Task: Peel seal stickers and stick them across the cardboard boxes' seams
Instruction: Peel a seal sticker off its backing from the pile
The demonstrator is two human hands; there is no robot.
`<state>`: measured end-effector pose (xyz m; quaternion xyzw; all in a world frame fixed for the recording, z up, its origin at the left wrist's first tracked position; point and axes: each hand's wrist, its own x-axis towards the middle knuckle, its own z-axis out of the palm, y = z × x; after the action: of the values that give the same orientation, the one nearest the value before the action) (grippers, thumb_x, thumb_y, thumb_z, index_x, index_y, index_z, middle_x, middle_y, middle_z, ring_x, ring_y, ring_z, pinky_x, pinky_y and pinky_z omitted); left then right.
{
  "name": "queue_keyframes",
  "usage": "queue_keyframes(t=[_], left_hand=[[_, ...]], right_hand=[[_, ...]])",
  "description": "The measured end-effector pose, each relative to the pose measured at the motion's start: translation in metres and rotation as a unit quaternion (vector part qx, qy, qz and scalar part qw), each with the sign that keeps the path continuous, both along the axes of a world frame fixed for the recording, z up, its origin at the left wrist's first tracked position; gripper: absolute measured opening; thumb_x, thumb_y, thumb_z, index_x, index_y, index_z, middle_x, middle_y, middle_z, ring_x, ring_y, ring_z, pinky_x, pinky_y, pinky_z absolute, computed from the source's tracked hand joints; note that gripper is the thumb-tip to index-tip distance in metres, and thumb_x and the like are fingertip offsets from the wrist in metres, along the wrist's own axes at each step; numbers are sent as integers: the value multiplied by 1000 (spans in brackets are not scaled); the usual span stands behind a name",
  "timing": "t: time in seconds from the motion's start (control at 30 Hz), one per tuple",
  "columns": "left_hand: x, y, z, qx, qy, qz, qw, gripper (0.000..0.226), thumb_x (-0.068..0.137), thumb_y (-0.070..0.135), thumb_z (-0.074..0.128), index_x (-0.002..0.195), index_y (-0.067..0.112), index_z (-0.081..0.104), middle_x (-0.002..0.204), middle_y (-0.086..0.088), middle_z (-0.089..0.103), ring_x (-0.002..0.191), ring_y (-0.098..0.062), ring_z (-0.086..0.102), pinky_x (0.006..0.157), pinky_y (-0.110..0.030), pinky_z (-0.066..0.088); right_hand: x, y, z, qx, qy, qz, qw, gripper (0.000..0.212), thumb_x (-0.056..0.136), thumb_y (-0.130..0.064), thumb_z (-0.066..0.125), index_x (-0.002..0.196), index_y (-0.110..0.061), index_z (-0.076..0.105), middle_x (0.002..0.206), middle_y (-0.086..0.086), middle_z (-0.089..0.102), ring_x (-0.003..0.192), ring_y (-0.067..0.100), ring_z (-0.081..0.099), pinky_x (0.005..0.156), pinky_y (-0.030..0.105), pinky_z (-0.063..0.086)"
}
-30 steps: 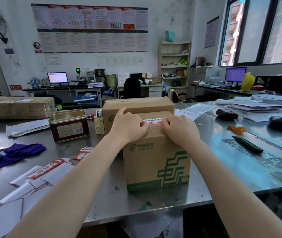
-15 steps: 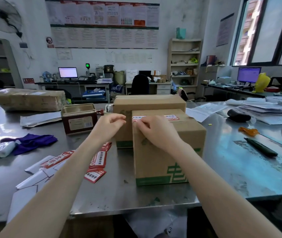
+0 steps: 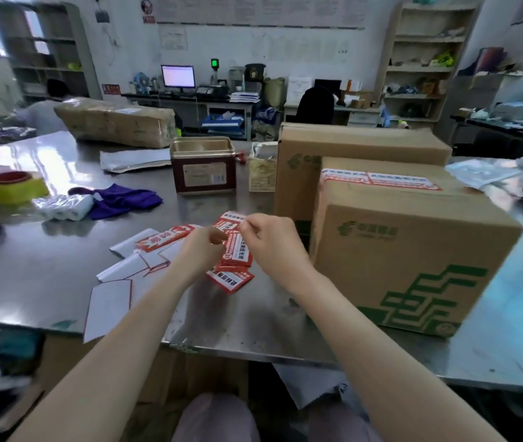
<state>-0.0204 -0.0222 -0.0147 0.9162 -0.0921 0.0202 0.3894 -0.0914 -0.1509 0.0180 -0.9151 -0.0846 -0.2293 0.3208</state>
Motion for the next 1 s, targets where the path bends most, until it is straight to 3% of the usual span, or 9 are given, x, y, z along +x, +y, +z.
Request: queue_keyframes(t=[0.1,0.17,0.27,0.37,0.43,0.6,0.77,0.87,1.0], left_hand=[[10,3,-17,-13,10,20,1000,40,82,3,50,121,9,61,117,-13,65,104,-27,62,92,-41,50],[14,1,-25,-18,-7,38,999,36,86,7,51,121,11,60,118,-10,65,103,-23,62,90,-35,51],[17,-4,-36,-32,-51,68,996,33,91,10,48,123,11,58,122,-8,63,103,-19,62,80,-22,46],[18,-6,-43,-49,-77,74,993,34,93,11,46,125,12,55,124,-8,61,106,-19,60,81,-22,44],[19,-6,-45,-61,-75,71,993,34,93,14,46,126,14,54,124,-8,60,104,-19,61,81,-25,50],[18,-2,-44,-155,-67,47,985,36,87,18,60,122,22,53,120,-4,55,96,-13,63,80,-33,56],[13,1,-38,-298,28,26,954,46,85,5,64,126,21,49,98,4,59,86,-9,65,69,-25,57],[13,5,-38,-334,62,8,940,60,85,1,63,134,27,41,107,-4,66,92,-19,68,75,-33,58],[10,6,-35,-351,75,3,934,68,87,7,64,142,29,31,90,2,73,79,-17,72,67,-30,58]], right_hand=[[24,-3,-32,43,79,-52,995,24,97,-28,47,104,-11,63,100,5,68,83,13,66,65,22,54],[36,-5,-50,52,110,-87,989,26,97,-31,49,110,-13,61,108,2,66,90,12,66,68,20,52],[57,-3,-69,68,145,-125,979,24,95,-35,51,107,-16,60,109,2,67,89,14,66,76,29,57],[69,3,-76,60,147,-159,974,30,91,-43,53,109,-19,59,108,-1,67,89,13,67,78,33,57],[71,7,-80,35,134,-175,975,34,90,-46,54,111,-20,58,109,-2,66,91,14,65,80,33,56],[70,13,-78,111,128,-112,979,41,89,-41,58,124,-21,51,119,0,63,100,16,65,84,36,57],[59,14,-71,157,122,-73,977,31,96,-28,51,124,-15,53,124,3,60,104,16,63,82,26,55],[53,12,-69,182,120,-62,974,28,99,-26,42,120,-13,55,122,5,61,102,15,64,78,22,53],[51,9,-66,229,109,-63,965,27,101,-26,37,117,-15,54,118,4,62,98,13,65,79,27,57]])
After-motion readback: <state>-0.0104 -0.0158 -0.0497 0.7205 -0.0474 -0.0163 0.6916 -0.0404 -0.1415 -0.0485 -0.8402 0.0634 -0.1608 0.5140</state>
